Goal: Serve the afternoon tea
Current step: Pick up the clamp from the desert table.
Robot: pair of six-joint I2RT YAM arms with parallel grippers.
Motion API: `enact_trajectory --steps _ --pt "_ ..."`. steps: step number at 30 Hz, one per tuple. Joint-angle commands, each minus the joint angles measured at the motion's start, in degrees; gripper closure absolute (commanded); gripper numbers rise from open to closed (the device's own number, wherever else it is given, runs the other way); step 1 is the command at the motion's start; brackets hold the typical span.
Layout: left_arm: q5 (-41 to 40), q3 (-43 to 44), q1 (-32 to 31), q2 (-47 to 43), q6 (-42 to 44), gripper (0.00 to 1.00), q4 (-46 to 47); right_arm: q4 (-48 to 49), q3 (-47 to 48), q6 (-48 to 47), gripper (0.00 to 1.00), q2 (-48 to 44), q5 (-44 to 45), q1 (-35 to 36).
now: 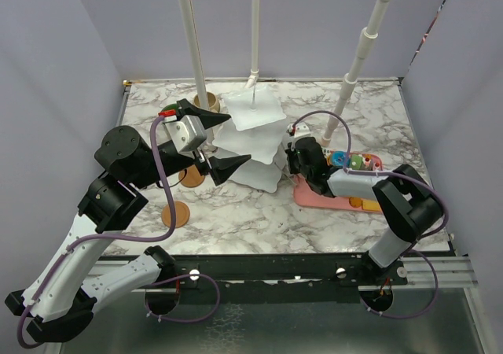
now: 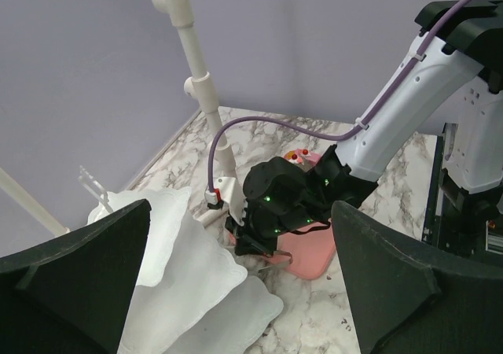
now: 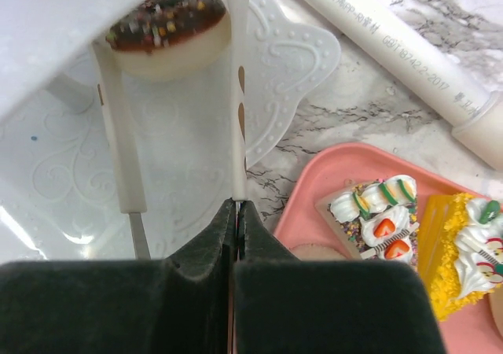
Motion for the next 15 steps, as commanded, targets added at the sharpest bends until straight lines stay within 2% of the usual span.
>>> enact_trajectory --steps 1,15 --pt "1.6 0.7 -0.1 0.1 0.5 0.03 -0.4 -1.2 -0.4 -1.7 0.99 -3.1 -0.3 -0.2" --pt "1.9 0.9 -0.2 0.3 0.3 0.03 -0.4 -7.8 -3.7 2.2 0.99 -8.1 -2.4 0.0"
